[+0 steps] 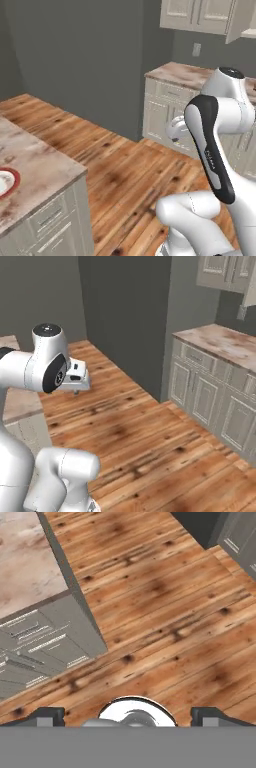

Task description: Move the bowls from the cabinet to the plates on the dining table.

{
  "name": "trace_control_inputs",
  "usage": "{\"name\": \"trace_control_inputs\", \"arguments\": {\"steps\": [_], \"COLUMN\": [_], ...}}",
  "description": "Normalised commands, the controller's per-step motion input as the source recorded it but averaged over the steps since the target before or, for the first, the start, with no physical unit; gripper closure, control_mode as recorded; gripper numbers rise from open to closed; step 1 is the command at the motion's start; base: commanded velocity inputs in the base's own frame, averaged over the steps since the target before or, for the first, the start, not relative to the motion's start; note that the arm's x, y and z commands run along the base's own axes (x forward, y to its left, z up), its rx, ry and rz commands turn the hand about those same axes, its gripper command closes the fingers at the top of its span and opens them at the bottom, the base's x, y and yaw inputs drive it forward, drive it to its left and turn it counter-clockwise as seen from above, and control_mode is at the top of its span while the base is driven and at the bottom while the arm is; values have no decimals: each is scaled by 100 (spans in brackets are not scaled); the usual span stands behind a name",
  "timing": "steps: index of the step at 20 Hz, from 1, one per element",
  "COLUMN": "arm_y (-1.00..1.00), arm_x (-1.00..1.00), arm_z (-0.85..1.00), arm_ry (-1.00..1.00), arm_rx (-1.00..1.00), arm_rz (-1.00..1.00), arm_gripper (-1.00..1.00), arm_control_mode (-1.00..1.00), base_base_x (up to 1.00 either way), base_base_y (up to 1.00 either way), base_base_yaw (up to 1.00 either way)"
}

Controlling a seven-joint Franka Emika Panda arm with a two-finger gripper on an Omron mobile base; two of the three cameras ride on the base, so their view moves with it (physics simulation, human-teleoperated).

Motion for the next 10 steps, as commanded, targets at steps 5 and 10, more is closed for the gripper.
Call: {"name": "trace_control_inputs", "arguments": {"steps": [5,10], "arm_y": [0,0], "arm_x": [0,0], "arm_z": [0,0], "arm_ry": [0,0], "arm_rx": [0,0], "arm_rz": [0,0], "arm_gripper": [-100,-100], "arm_control_mode": [100,100], "base_base_x": [-3,27], "base_base_y": [-50,-34], "base_base_yaw": [-57,-47]}}
